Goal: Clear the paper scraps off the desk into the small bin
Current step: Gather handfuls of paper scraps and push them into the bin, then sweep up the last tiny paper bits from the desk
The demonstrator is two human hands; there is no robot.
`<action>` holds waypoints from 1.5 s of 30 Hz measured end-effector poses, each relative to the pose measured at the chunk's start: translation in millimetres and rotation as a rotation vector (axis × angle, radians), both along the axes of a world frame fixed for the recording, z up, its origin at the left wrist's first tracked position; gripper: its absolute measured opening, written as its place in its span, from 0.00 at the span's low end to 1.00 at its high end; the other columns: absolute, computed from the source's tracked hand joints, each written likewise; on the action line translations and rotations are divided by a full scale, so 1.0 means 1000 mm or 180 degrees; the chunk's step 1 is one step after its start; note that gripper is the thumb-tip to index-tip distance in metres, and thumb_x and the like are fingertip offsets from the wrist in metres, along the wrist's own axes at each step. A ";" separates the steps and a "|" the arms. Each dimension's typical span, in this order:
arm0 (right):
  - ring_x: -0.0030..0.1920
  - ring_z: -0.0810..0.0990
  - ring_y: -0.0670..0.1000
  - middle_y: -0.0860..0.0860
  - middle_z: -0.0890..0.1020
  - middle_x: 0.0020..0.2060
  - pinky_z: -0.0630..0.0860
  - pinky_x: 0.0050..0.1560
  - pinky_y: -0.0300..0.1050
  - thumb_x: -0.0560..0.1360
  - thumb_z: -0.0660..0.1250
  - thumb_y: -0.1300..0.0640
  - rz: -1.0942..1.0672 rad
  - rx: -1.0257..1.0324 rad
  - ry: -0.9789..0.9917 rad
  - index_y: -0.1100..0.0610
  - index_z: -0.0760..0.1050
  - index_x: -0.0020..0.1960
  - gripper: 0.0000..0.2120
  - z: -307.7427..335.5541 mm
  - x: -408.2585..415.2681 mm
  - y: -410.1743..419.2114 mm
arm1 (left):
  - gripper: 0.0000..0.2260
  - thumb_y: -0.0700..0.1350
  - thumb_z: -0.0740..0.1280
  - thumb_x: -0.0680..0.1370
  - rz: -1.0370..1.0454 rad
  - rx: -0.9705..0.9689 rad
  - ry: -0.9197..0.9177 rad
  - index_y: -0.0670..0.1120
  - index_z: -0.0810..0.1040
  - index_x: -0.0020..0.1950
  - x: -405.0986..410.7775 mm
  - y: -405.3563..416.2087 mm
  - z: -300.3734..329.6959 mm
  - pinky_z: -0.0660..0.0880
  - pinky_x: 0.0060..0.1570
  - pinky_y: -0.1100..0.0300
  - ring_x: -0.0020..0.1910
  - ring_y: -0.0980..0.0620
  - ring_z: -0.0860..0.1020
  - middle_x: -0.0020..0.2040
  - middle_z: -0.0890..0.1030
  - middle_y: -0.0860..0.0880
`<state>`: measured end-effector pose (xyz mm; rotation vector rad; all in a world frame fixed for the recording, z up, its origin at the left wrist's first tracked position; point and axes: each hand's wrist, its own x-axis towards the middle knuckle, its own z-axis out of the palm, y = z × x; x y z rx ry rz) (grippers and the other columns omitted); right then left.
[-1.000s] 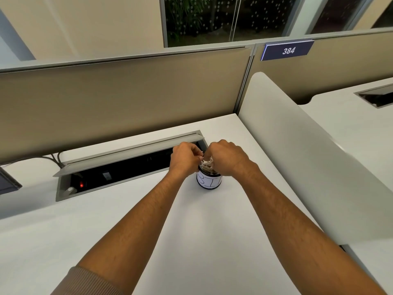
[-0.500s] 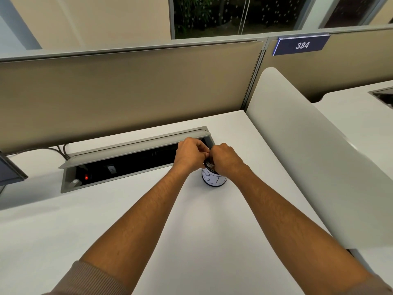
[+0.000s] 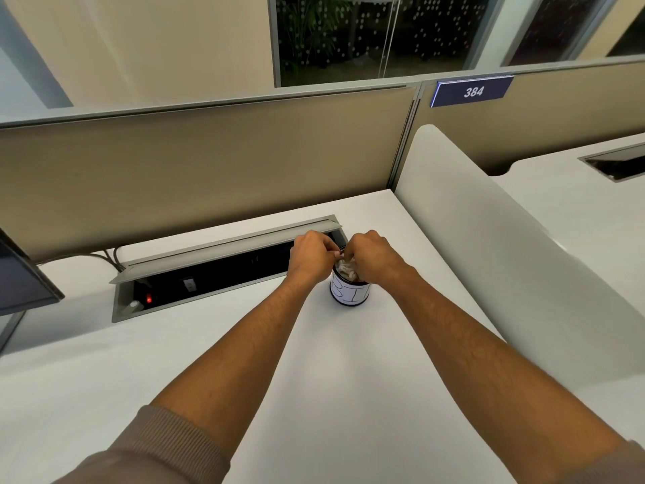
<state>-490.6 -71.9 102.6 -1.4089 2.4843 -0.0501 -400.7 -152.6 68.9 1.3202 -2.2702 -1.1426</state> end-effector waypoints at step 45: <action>0.75 0.58 0.46 0.47 0.63 0.75 0.54 0.73 0.40 0.81 0.56 0.48 0.1056 -0.0719 -0.1289 0.52 0.62 0.75 0.23 -0.105 0.518 0.057 | 0.21 0.51 0.62 0.80 0.1515 -0.0839 -0.0719 0.47 0.69 0.72 0.648 0.115 -0.086 0.56 0.73 0.58 0.77 0.54 0.57 0.75 0.65 0.52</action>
